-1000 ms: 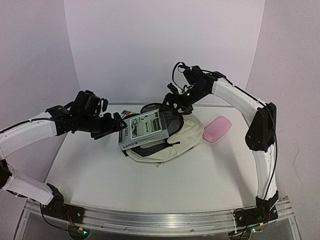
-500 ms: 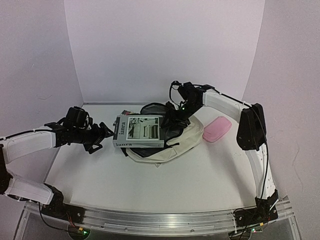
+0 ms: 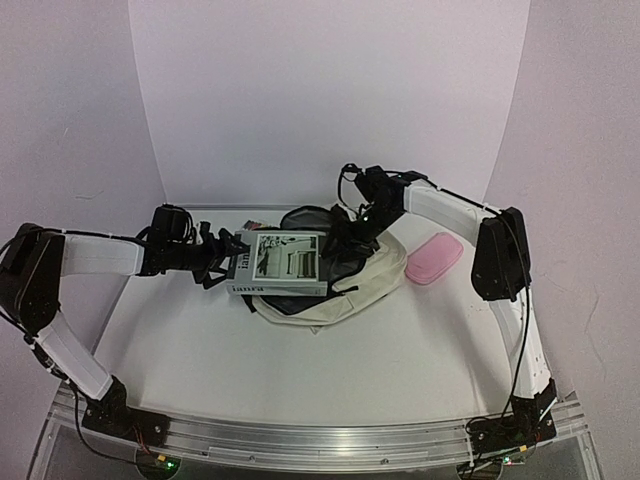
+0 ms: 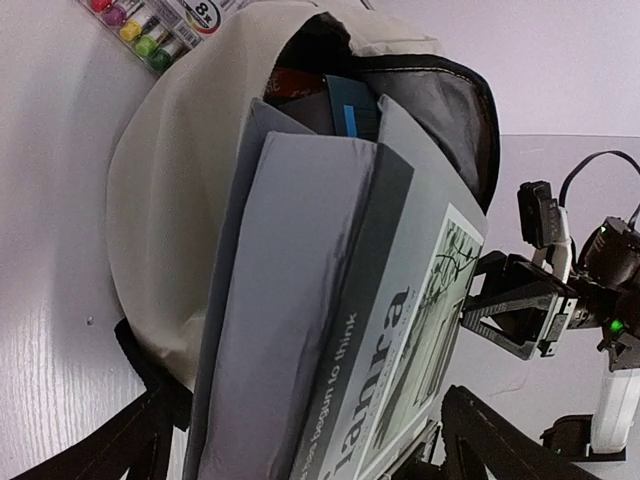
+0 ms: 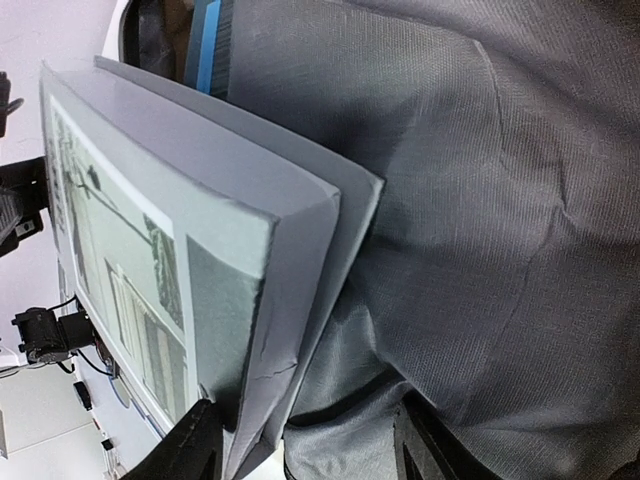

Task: Pack the student bag
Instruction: Place the book in the student bag.

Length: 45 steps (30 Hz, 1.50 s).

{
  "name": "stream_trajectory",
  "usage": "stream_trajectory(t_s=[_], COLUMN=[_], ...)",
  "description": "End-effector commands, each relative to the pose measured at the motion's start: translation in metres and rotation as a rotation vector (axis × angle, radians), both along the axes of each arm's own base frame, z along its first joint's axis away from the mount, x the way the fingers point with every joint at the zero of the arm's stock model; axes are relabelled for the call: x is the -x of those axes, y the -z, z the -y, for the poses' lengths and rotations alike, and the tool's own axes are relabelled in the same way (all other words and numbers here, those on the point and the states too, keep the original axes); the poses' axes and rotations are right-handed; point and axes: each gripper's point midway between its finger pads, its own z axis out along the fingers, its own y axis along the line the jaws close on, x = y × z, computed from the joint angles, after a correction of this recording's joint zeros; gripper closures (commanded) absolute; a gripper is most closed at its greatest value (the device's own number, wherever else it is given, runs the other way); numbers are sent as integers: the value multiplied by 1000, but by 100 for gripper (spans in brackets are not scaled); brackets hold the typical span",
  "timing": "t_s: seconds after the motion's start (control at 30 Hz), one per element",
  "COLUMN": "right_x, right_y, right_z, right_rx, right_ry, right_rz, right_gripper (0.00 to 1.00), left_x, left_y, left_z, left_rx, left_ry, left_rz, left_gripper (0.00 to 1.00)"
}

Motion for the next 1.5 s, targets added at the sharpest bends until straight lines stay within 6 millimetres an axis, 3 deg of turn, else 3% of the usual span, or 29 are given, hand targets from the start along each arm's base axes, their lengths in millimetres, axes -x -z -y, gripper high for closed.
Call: stream_trajectory(t_s=[0.0, 0.23, 0.37, 0.5, 0.63, 0.83, 1.0, 1.1, 1.23, 1.33, 1.47], right_x=[-18, -19, -22, -26, -34, -50, -43, -40, -37, -31, -33], right_y=[34, 36, 31, 19, -5, -70, -73, -81, -93, -89, -75], right_z=[19, 26, 26, 23, 21, 15, 15, 17, 8, -5, -18], right_rx=[95, 107, 105, 91, 67, 10, 21, 29, 78, 144, 236], right_ry=[40, 43, 42, 38, 42, 54, 36, 23, 3, -32, -46], right_rz=[22, 23, 40, 74, 133, 293, 306, 335, 422, 493, 561], right_gripper=[42, 43, 43, 42, 38, 26, 20, 17, 17, 18, 23], left_x=[-16, -11, -1, 13, 24, 20, 12, 8, 4, 8, 18], left_y=[-24, -25, -61, -99, -120, -119, -109, -115, -132, -139, -139], left_z=[10, 33, 42, 36, 31, 20, 24, 11, -30, -50, -61], left_rx=[43, 127, 225, 251, 267, 238, 231, 227, 204, 197, 189], left_ry=[37, 189, 262, 257, 240, 148, 159, 103, -49, -112, -155], left_rz=[88, 70, 142, 227, 252, 213, 177, 196, 246, 248, 230], left_gripper=[6, 11, 29, 47, 62, 77, 78, 78, 78, 79, 81])
